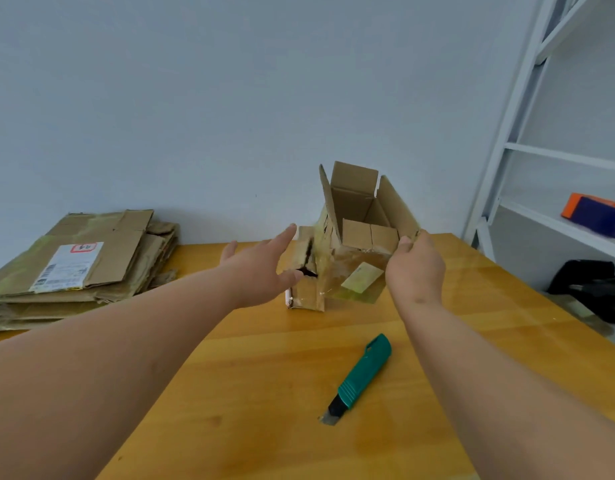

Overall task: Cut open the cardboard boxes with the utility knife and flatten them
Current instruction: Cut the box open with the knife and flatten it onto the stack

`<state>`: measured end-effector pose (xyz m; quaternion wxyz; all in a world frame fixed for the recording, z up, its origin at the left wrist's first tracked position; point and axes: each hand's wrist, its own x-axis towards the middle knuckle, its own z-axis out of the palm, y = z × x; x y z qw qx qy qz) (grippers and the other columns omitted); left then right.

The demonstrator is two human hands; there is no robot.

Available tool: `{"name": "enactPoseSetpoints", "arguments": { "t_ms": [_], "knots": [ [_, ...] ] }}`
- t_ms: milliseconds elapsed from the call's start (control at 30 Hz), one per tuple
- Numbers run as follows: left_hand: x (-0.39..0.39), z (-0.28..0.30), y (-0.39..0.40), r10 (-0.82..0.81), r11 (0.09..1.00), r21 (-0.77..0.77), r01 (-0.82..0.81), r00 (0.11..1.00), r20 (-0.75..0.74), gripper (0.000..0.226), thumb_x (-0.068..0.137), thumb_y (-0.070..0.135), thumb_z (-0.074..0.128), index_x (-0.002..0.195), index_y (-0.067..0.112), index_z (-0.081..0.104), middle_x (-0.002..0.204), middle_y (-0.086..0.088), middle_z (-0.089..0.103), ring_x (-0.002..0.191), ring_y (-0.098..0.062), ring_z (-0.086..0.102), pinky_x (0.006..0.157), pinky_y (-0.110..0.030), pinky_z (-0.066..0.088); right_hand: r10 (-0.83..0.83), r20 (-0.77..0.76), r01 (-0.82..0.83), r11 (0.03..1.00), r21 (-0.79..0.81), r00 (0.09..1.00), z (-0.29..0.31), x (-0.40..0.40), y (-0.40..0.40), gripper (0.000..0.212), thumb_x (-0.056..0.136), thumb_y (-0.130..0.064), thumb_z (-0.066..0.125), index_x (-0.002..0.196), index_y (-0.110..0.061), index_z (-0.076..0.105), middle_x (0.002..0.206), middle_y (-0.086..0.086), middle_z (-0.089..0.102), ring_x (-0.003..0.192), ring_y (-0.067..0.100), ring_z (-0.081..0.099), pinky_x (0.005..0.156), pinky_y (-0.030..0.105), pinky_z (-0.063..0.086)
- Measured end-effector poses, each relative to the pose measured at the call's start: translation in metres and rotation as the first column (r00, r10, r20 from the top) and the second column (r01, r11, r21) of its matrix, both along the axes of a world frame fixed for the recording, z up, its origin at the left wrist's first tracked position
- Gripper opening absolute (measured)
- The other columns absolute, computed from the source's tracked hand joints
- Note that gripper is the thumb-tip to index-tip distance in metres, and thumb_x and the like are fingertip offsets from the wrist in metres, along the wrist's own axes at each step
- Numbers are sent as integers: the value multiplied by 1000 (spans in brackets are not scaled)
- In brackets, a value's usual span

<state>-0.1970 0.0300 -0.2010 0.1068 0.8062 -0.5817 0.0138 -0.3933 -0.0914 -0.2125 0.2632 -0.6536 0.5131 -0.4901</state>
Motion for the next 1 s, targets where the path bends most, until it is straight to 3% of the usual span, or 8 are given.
{"name": "enactPoseSetpoints", "arguments": {
  "t_ms": [267,333,400,567,767,833,967,1000],
  "knots": [
    [1,20,48,3,999,-44,-4,1000,-16,80,90,67,38,150,43,-11,158,5,27,141,-20,33,118,-54,3,13,136,3,993,-114,991,33,-10,39,19,106,-21,33,97,-10,45,76,-4,45,67,6,43,53,21,28],
    [2,26,63,10,997,-78,-12,999,-32,86,87,71,40,150,43,-12,160,6,22,143,-19,29,118,-53,3,72,160,-54,992,-118,984,40,-5,52,19,105,-22,34,95,-11,46,78,-4,47,74,16,52,60,27,40],
    [3,32,79,13,994,-106,-16,1000,-25,97,79,78,45,149,44,-14,161,8,13,145,-18,24,118,-53,3,155,183,-140,986,-93,971,43,2,66,19,104,-24,35,96,-13,48,85,0,53,87,27,61,76,42,53],
    [18,29,129,-11,995,-95,17,998,68,132,56,78,70,141,52,-27,158,19,-16,148,-17,3,117,-53,-6,313,207,-323,946,11,927,37,26,92,26,103,-28,38,118,-15,55,116,8,60,110,31,59,94,52,51],
    [42,9,172,75,983,-179,-35,972,221,136,58,52,81,138,57,-29,157,16,-22,148,-22,-2,116,-52,-3,414,253,-452,884,119,875,17,51,113,25,103,-28,42,119,-16,55,115,8,64,106,32,63,91,52,53],
    [50,5,180,80,984,-172,-37,964,252,137,56,56,80,139,55,-29,157,16,-23,148,-22,-3,117,-53,-2,435,241,-473,870,136,868,9,58,116,24,102,-28,43,119,-14,53,116,10,63,106,33,63,90,52,54],
    [59,-8,190,65,994,-107,-37,960,271,139,50,77,71,138,51,-33,154,16,-32,147,-19,-14,117,-56,-4,483,287,-548,807,222,827,-7,69,119,15,104,-24,43,101,-18,57,104,11,67,90,28,68,69,40,61],
    [60,-11,191,65,995,-93,-44,968,242,139,49,80,70,138,52,-33,154,17,-33,147,-19,-15,117,-56,-3,489,283,-555,796,242,825,-12,72,119,15,104,-24,44,103,-17,57,106,12,67,93,29,68,73,41,60]
  ]
}}
